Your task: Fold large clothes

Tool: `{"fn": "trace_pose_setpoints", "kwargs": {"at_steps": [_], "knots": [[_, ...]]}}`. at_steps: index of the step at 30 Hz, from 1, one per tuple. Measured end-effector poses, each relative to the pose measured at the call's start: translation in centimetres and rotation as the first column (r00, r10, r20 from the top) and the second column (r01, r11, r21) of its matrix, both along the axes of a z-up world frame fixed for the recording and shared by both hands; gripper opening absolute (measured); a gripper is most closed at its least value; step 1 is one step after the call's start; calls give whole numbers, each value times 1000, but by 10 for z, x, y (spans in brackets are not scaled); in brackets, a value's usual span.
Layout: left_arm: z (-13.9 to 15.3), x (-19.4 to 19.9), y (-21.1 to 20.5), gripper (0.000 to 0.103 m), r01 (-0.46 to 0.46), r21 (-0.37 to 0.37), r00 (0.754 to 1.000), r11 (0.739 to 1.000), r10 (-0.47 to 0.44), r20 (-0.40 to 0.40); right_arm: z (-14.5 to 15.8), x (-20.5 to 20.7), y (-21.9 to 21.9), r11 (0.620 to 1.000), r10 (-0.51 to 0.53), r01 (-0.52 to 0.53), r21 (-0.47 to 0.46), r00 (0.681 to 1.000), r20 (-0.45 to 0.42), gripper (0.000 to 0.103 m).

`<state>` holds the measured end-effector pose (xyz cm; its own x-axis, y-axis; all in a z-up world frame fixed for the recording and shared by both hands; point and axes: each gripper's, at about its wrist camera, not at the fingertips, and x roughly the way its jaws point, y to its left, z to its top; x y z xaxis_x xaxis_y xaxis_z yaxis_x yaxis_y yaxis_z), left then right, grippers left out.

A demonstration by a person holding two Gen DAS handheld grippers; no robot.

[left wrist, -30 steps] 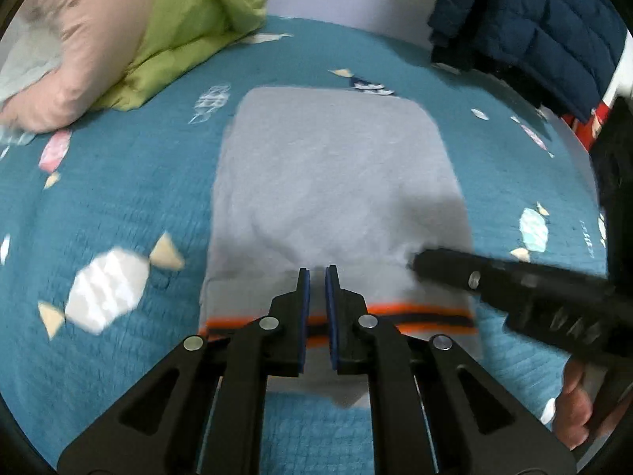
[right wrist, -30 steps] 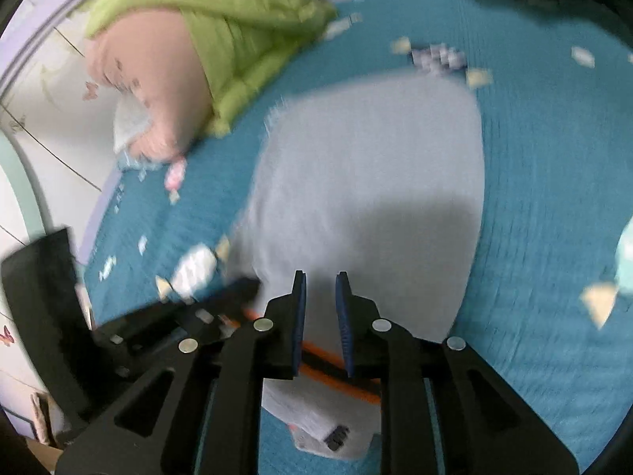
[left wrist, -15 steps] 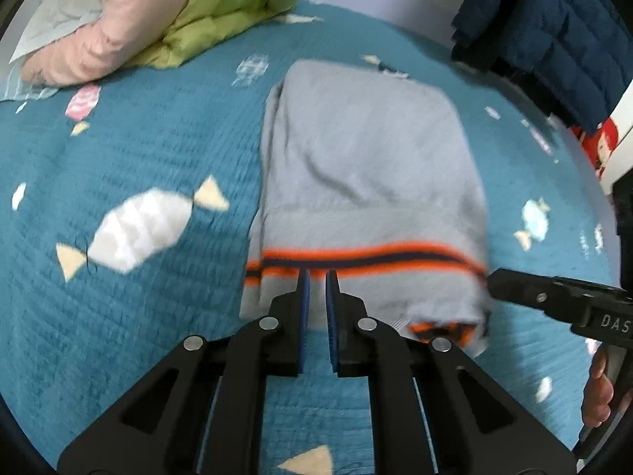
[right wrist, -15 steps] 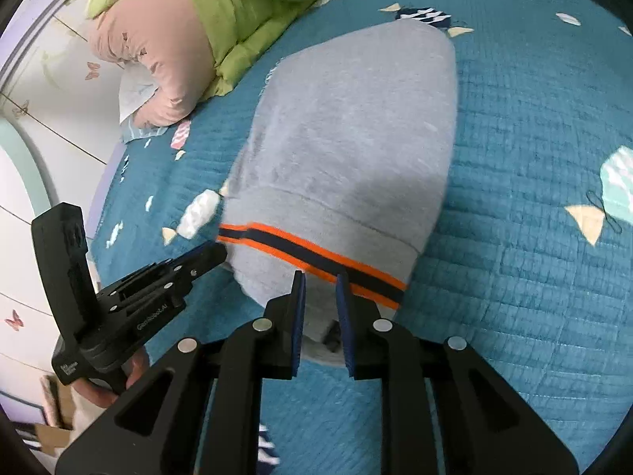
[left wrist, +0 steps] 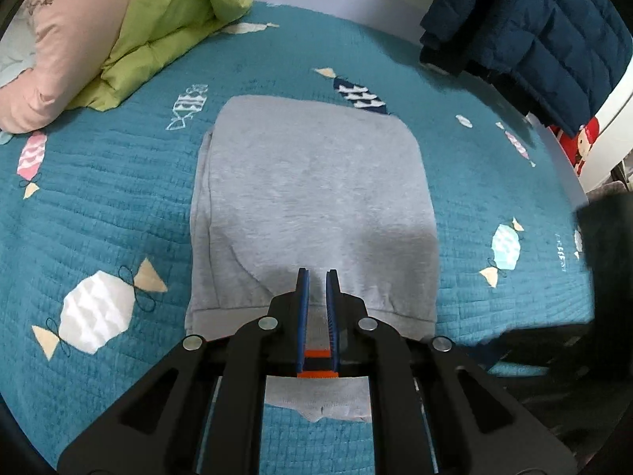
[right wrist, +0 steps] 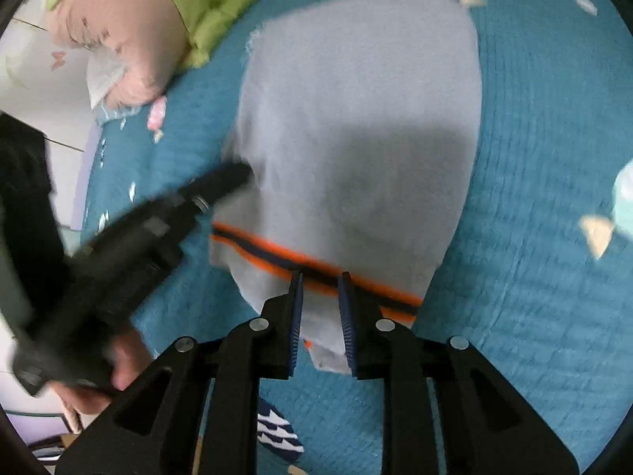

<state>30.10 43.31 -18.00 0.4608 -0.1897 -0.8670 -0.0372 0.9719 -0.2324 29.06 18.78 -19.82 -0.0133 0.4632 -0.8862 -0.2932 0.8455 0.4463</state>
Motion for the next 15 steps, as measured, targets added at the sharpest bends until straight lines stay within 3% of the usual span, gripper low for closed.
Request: {"fn": "trace_pose_setpoints", "kwargs": {"at_steps": [1, 2, 6, 11, 15], "knots": [[-1, -2, 2, 9, -2, -14, 1000, 1000, 2, -7, 3, -1, -1, 1000, 6, -6, -14, 1000, -3, 40], [-2, -5, 5, 9, -7, -29, 1000, 1000, 7, -16, 6, -6, -5, 1000, 7, -7, -2, 1000, -20, 46], [-6, -27, 19, 10, -35, -45, 999, 998, 34, -33, 6, -45, -20, 1000, -3, 5, 24, 997, -81, 45], [-11, -43, 31, 10, -80, -63, 996, 995, 78, -47, -20, -63, -22, 998, -68, 68, 4, 997, -39, 20], [-16, -46, 29, 11, -77, -69, 995, 995, 72, -65, -46, -58, -13, 991, -133, 133, 23, 991, -17, 15]]}}
